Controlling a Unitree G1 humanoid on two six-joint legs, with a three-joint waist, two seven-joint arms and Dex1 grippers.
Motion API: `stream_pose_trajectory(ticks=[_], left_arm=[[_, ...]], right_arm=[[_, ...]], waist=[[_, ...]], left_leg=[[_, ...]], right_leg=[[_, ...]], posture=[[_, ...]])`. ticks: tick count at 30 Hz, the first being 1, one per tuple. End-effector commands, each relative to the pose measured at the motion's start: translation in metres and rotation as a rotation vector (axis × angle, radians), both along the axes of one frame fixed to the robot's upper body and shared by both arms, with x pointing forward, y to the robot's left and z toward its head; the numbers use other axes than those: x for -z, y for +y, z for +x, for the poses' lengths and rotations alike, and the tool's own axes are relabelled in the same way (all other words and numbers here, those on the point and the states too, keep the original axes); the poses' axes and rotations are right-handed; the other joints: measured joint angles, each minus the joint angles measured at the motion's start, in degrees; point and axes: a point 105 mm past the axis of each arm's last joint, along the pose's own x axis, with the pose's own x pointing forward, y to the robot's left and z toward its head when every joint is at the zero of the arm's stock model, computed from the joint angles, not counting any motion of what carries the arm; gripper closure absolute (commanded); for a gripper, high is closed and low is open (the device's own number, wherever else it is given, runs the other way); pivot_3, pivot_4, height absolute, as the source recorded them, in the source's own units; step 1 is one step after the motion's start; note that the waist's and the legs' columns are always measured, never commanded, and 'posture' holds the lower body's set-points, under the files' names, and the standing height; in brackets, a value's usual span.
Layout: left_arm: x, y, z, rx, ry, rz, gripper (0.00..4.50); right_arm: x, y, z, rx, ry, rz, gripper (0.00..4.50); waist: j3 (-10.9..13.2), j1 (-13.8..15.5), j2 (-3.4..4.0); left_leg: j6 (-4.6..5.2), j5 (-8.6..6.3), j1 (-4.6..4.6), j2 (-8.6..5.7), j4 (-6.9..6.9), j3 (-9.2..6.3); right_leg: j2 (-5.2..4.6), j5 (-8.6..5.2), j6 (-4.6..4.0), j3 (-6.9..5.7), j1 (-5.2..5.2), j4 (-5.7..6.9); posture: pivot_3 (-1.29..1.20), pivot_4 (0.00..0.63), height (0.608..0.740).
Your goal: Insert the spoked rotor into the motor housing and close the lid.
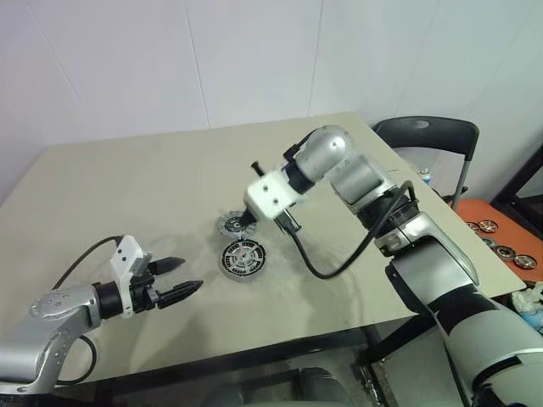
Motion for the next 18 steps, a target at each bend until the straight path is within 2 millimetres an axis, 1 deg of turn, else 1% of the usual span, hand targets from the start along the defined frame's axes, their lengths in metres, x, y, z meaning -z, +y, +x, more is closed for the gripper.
stream_pose_trajectory(ticks=[1, 4, 8, 9, 13, 18], left_arm=[[-0.005, -0.006, 0.0, 0.022, -0.035, 0.011, 0.47], [-0.005, -0.01, -0.001, 0.026, -0.039, 0.006, 0.47], [-0.004, -0.013, -0.004, 0.022, -0.04, -0.001, 0.47], [-0.004, -0.012, -0.005, 0.019, -0.038, -0.002, 0.47], [-0.003, -0.01, -0.006, 0.005, -0.039, -0.003, 0.47], [-0.003, -0.01, -0.004, -0.001, -0.043, -0.005, 0.47]], right_arm=[[0.009, -0.008, 0.001, -0.137, -0.1, -0.111, 4.48], [0.018, -0.006, 0.003, -0.193, -0.144, -0.132, 3.92], [0.025, -0.01, 0.017, -0.185, -0.249, -0.206, 2.61], [0.025, -0.011, 0.021, -0.179, -0.272, -0.219, 2.35], [0.027, -0.01, 0.028, -0.159, -0.308, -0.232, 2.35], [0.034, -0.005, 0.026, -0.158, -0.287, -0.226, 2.35]], waist=[[0.0, 0.02, 0.0], [0.01, -0.05, 0.02], [0.03, -0.15, 0.04], [0.03, -0.13, 0.05], [0.03, -0.06, 0.06], [0.03, -0.09, 0.05]], left_leg=[[0.0, 0.0, 0.0, -0.02, 0.0, 0.0], [0.0, 0.0, 0.01, -0.02, -0.03, -0.01], [-0.01, 0.01, -0.01, 0.02, -0.09, 0.01], [-0.02, 0.01, -0.01, 0.02, -0.1, 0.01], [-0.04, 0.02, 0.0, 0.02, -0.09, 0.0], [-0.04, 0.02, 0.01, 0.0, -0.08, 0.0]], right_leg=[[-0.01, 0.0, 0.0, 0.01, 0.0, 0.0], [0.0, 0.0, -0.01, 0.01, -0.02, 0.01], [0.05, 0.0, -0.02, 0.06, -0.15, 0.11], [0.05, -0.01, -0.03, 0.06, -0.16, 0.12], [0.06, -0.01, -0.04, 0.06, -0.16, 0.16], [0.05, -0.01, -0.04, 0.06, -0.14, 0.15]], posture=[[0.0, 0.0, 0.74], [0.0, 0.0, 0.74], [0.0, 0.0, 0.74], [0.0, 0.0, 0.74], [0.0, 0.0, 0.74], [0.0, 0.0, 0.74]])
